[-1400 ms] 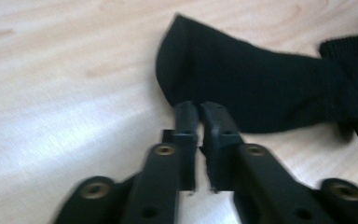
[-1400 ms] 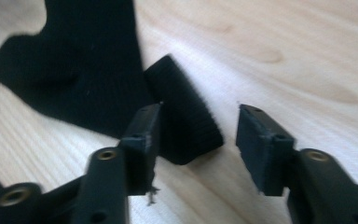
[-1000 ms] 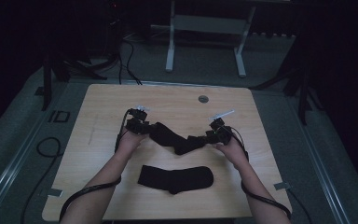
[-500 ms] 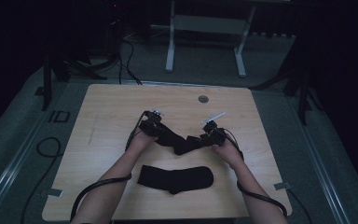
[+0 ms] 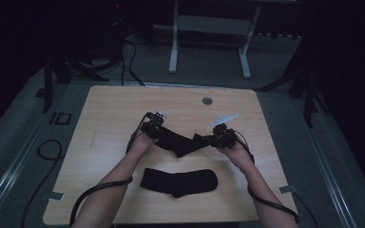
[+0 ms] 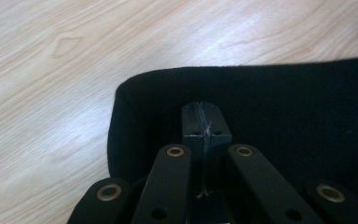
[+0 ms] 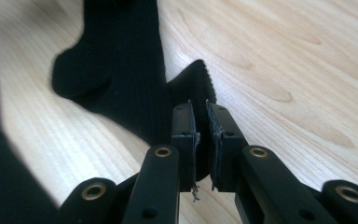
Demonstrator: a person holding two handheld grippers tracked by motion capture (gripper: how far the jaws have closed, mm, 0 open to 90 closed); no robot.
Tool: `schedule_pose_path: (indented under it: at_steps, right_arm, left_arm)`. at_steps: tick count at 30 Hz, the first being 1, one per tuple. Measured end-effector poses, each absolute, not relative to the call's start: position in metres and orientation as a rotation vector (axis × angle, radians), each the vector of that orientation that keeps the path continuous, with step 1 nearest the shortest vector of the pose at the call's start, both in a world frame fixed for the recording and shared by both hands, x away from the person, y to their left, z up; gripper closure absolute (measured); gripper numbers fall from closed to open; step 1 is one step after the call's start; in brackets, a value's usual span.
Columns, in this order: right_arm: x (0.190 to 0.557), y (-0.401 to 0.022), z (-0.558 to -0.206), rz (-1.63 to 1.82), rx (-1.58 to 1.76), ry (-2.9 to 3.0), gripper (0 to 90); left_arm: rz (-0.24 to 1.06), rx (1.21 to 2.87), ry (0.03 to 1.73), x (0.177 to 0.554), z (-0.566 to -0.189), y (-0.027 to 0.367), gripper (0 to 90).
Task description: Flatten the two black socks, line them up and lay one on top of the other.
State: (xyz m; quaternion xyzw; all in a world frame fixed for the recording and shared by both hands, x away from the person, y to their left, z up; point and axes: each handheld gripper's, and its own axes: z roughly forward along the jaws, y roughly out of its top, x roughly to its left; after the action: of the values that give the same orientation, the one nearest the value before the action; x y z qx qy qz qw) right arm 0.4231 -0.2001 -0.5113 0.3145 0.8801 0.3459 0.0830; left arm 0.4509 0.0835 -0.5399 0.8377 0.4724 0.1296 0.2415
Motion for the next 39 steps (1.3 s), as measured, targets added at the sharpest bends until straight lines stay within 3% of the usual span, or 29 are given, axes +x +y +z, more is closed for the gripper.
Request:
schedule_pose_path:
  at_steps: [14, 17, 19, 21, 24, 39]
  right_arm:
    - [0.425, -0.233, -0.524, 1.009, 1.13, 2.602, 80.6]
    - [0.426, -0.238, -0.522, 1.01, 1.155, 2.584, 71.9]
    - [0.427, -0.242, -0.52, 0.998, 1.166, 2.558, 70.7]
    - [0.428, -0.245, -0.517, 1.018, 1.19, 2.554, 62.8]
    - [0.426, -0.244, -0.509, 1.064, 1.195, 2.538, 61.0]
    - [0.391, -0.131, -0.497, 1.214, 0.902, 2.641, 43.2]
  left_arm:
    - [0.386, 2.247, 1.182, 0.439, -0.501, 0.08, 90.0]
    - [0.389, 2.246, 1.15, 0.436, -0.488, 0.077, 90.0]
    - [0.377, 2.257, 1.141, 0.435, -0.482, 0.075, 90.0]
    - [0.351, 2.263, 1.131, 0.434, -0.479, 0.074, 90.0]
    - [0.274, 2.256, 1.127, 0.432, -0.477, 0.071, 90.0]
    - [0.044, 2.198, 1.135, 0.426, -0.464, 0.046, 90.0]
